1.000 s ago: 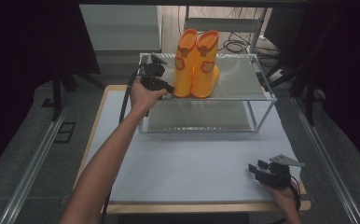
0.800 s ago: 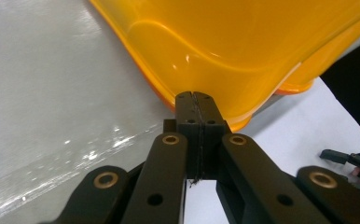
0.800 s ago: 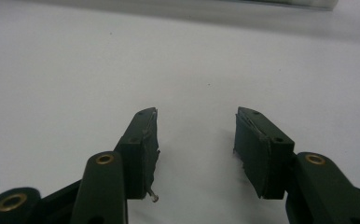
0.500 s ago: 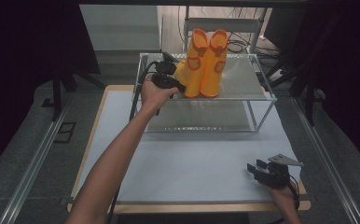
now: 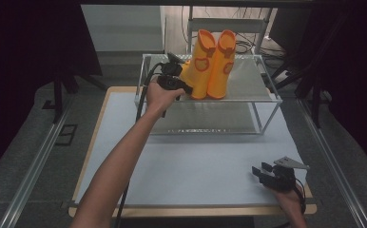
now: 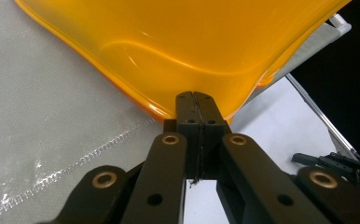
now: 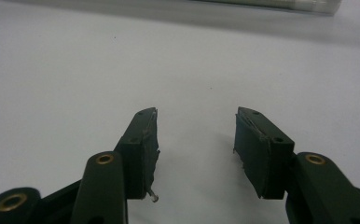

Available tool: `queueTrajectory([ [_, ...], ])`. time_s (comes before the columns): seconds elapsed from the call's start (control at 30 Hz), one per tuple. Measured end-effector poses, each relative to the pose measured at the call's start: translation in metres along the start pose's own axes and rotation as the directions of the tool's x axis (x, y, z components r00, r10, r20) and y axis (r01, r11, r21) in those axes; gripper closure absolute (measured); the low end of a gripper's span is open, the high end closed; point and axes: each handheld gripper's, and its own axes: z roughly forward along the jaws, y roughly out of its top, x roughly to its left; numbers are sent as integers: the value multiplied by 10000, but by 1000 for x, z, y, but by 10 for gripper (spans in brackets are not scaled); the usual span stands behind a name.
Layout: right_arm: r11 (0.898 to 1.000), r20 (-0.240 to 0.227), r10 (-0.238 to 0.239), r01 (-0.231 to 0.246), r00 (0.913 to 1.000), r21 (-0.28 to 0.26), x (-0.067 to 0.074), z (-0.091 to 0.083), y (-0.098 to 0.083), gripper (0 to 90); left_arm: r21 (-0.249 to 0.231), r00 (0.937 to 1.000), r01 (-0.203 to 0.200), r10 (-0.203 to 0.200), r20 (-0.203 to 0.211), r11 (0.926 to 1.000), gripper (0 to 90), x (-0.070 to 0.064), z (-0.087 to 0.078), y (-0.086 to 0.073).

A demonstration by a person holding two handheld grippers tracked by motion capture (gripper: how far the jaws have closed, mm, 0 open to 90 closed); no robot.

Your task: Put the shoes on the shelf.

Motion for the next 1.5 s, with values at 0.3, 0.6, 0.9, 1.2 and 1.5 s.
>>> queueTrajectory([
  [0.3,10000,-1,-4,4,10000,35,-1,0,-1,488,-17,9999,65,-65,96,10000,856,6,-3,-3],
  [0.6,10000,37,-6,6,10000,-5,-2,-1,-1,487,-105,10000,70,-70,50,9999,804,15,-11,-11],
  [0.9,10000,36,-49,49,10000,20,1,0,0,488,-416,9996,-179,187,202,9990,673,23,-32,-28],
  [1.2,10000,35,-77,77,10000,-14,2,1,0,487,-806,9966,-571,616,541,9951,593,30,-66,-50],
  [1.5,9999,49,-161,161,9999,36,2,1,0,487,-946,9936,-941,995,541,9911,541,35,-87,-86],
])
